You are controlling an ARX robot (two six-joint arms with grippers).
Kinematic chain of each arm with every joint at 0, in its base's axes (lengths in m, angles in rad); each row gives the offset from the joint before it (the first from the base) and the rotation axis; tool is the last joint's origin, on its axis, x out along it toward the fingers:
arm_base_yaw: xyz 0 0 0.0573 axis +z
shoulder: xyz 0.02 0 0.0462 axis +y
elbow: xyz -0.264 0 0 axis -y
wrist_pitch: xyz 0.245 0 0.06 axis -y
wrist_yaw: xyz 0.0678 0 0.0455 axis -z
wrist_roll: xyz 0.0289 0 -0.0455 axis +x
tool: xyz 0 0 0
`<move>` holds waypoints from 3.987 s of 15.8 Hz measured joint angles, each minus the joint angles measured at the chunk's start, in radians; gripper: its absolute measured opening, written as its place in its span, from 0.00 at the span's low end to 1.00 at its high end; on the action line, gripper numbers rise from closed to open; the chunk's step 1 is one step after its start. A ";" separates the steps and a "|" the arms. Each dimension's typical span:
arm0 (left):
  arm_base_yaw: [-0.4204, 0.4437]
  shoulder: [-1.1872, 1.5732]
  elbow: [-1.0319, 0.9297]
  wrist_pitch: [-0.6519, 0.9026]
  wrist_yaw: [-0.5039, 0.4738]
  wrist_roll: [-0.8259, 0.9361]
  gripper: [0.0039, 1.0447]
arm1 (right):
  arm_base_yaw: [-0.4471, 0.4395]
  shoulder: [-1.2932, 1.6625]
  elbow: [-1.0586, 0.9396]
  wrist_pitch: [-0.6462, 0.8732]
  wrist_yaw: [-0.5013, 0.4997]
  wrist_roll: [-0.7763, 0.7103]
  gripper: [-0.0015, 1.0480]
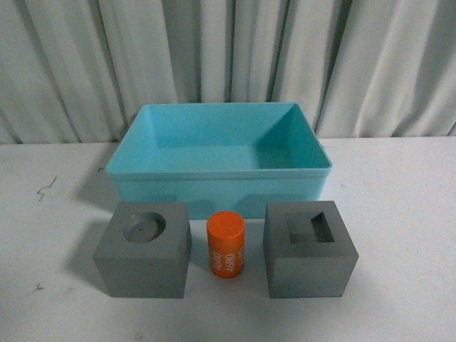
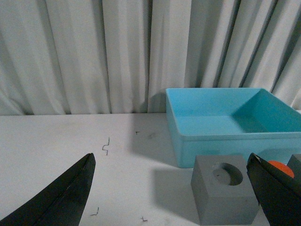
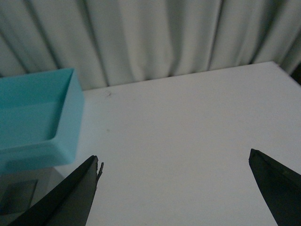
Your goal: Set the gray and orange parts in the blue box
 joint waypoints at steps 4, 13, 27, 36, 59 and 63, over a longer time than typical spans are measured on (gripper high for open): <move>0.000 0.000 0.000 0.000 0.000 0.000 0.94 | 0.272 0.465 0.093 0.192 0.045 -0.042 0.94; 0.000 0.000 0.000 0.000 0.000 0.000 0.94 | 0.575 0.755 0.148 0.297 0.252 0.082 0.94; 0.000 0.000 0.000 0.000 0.000 0.000 0.94 | 0.609 0.906 0.234 0.323 0.274 0.108 0.94; 0.000 0.000 0.000 0.000 0.000 0.000 0.94 | 0.651 0.987 0.242 0.344 0.331 0.223 0.24; 0.000 0.000 0.000 0.000 0.001 0.000 0.94 | 0.583 1.246 0.919 0.225 0.306 0.151 0.17; 0.000 0.000 0.000 0.000 0.000 0.000 0.94 | 0.613 1.291 0.953 0.224 0.315 0.156 0.17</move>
